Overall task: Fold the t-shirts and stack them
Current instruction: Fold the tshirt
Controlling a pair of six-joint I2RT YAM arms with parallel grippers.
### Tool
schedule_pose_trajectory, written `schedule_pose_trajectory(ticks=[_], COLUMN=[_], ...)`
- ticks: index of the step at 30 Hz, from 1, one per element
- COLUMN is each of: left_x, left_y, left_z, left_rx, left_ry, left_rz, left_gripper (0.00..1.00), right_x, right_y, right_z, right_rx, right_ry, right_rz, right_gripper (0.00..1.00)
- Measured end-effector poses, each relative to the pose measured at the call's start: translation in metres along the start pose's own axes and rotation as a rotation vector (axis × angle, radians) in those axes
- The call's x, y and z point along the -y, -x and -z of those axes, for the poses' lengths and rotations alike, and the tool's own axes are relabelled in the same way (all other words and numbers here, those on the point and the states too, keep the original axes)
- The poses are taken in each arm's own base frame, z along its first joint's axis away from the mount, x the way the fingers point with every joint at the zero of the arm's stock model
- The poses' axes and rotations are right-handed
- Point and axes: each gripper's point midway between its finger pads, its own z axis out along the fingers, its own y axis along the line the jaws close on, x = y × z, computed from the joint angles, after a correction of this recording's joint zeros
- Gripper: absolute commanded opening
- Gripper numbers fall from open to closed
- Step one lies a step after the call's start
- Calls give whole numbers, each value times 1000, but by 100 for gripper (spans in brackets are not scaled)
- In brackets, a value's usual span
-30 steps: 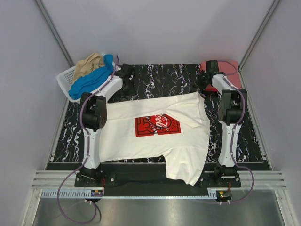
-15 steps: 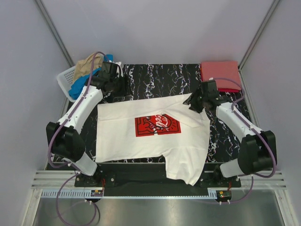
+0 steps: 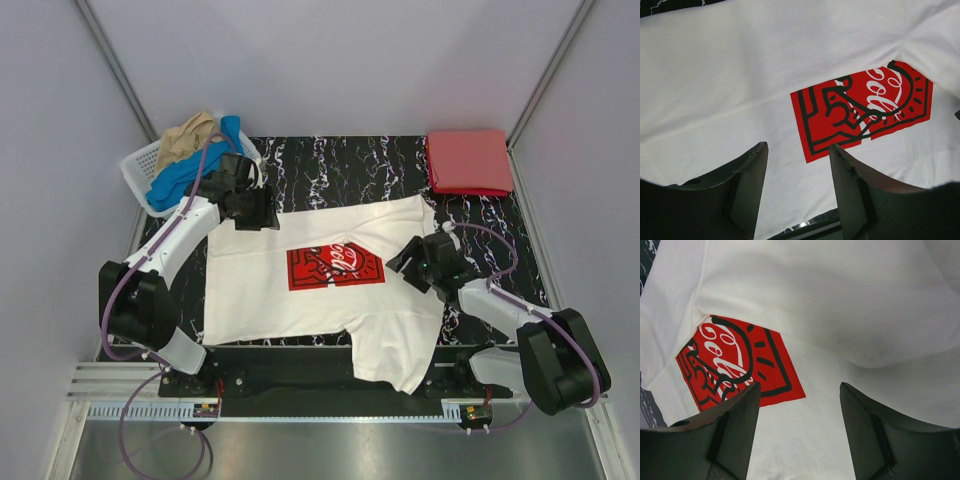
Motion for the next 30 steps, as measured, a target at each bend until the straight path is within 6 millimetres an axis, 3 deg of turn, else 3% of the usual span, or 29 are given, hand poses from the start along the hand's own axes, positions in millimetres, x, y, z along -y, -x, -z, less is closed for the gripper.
schedule_pose_trajectory(ticks=[4,13,30], left_x=[0,0,0], left_y=[0,1,1], left_z=[0,0,0], left_rx=[2,4,5], left_ry=[-2,-3,-3], left_rz=[-3,-8,-8], left_gripper=[57,57,57], right_x=[2,-10,19], right_y=[0,23,22], right_z=[-4,-8,-7], right_rx=[34,145,213], right_ry=[27,65,-25], right_rz=[7,40,16], right_gripper=[76,80,81])
